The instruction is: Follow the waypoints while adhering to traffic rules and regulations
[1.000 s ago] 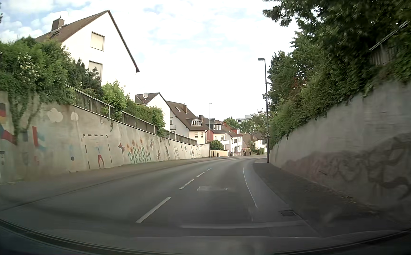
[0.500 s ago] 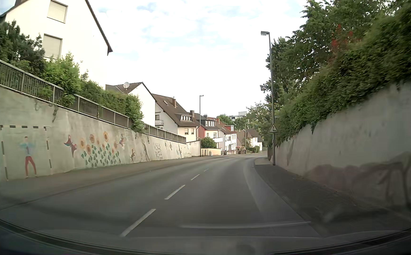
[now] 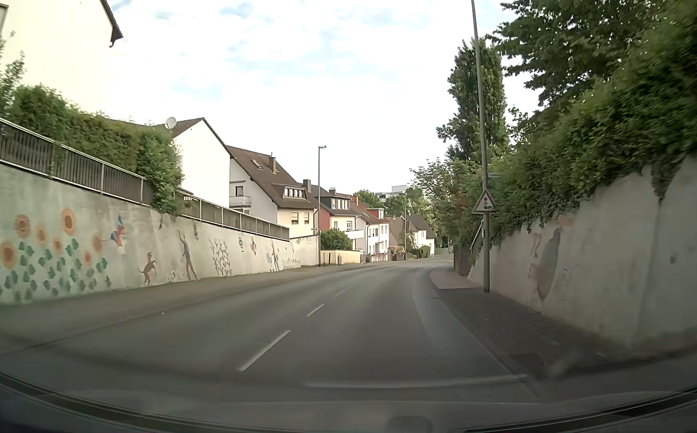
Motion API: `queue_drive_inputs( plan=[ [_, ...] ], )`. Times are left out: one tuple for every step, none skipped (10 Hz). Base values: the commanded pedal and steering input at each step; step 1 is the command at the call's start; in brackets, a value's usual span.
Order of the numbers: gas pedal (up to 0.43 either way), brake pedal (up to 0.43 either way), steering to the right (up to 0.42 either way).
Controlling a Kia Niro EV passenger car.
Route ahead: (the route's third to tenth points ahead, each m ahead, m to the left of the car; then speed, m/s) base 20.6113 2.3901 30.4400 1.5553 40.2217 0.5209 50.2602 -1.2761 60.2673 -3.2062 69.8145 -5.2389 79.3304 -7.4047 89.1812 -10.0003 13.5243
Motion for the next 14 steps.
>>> queue_drive_inputs(
  plan=[
    [0.000, 0.128, 0.022],
    [0.000, 0.128, 0.022],
    [0.000, 0.146, 0.023],
    [0.000, 0.159, 0.022],
    [0.000, 0.171, 0.022],
    [0.000, 0.177, 0.021],
    [0.000, 0.177, 0.021],
    [0.000, 0.183, 0.021],
    [0.000, 0.183, 0.020],
    [0.000, 0.183, 0.019],
    [0.000, 0.189, 0.018],
    [0.000, 0.189, 0.017],
    [0.000, 0.189, 0.016],
    [0.000, 0.189, 0.016]
  ],
)
